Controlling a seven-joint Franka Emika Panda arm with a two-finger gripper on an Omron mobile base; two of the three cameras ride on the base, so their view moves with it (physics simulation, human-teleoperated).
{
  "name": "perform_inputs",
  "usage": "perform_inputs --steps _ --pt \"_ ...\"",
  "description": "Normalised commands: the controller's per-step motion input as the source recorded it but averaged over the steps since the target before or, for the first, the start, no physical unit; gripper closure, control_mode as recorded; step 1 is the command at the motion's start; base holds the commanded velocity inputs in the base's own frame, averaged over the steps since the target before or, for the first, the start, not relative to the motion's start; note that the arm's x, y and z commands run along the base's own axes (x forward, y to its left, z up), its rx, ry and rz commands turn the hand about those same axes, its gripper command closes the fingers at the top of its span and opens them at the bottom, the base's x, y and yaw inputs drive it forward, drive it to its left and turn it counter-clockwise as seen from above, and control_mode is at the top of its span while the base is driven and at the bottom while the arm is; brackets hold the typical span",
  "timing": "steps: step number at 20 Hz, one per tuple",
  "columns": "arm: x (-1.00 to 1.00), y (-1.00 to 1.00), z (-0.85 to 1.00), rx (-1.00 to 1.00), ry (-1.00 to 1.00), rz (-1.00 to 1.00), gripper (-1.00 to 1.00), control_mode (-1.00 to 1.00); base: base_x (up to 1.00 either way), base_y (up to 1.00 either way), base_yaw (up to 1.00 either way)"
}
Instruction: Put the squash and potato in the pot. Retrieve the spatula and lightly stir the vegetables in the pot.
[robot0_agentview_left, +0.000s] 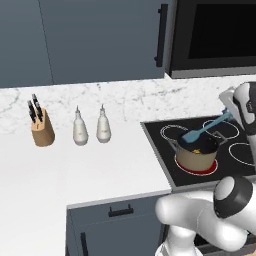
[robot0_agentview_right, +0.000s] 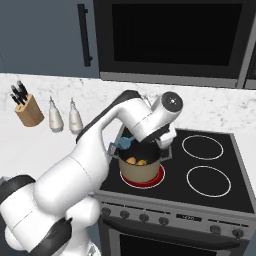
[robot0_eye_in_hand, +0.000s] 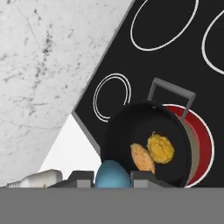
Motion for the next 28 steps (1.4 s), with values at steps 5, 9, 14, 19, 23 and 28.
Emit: perform_inputs --steps 5,9,14,19,23,28 --pt "0.49 -0.05 -0.34 -0.01 0.03 -0.08 1.00 -1.00 0.00 0.00 0.00" --pt "0.37 0.00 -0.47 0.00 0.06 -0.04 1.00 -1.00 0.00 0.00 0.00" --pt "0.15 -0.17 -0.16 -0.04 0.08 -0.05 1.00 -1.00 0.00 0.00 0.00" --pt "0.17 -0.14 -0.13 -0.09 0.09 -0.05 1.00 -1.00 0.00 0.00 0.00" --pt "0.12 0.00 -0.26 -0.08 0.10 -0.01 1.00 -1.00 0.00 0.00 0.00" --pt "0.16 0.02 -0.37 -0.04 0.09 0.00 1.00 -1.00 0.00 0.00 0.00"
